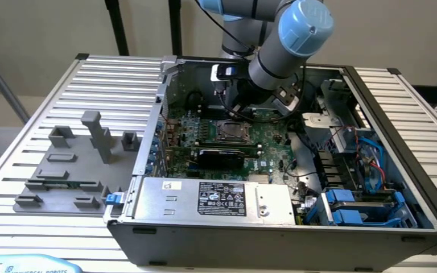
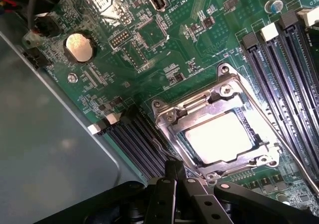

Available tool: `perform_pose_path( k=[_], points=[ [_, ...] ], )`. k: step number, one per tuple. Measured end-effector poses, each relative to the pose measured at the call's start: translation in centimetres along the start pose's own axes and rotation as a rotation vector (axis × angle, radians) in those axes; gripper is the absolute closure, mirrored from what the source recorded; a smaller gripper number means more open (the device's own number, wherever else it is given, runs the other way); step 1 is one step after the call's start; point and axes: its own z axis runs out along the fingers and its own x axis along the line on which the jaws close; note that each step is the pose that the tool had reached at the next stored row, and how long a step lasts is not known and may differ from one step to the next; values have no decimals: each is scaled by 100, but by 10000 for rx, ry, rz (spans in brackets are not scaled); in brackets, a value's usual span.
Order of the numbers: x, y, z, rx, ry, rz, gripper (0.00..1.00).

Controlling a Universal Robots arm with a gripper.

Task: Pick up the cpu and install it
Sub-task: 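Install the first cpu locking lever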

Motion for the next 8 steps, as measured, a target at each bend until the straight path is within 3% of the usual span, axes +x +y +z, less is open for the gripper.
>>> perform_pose_path(
  k=[8],
  points=[
    [19, -8, 6, 0, -1, 1, 89]
  ],
)
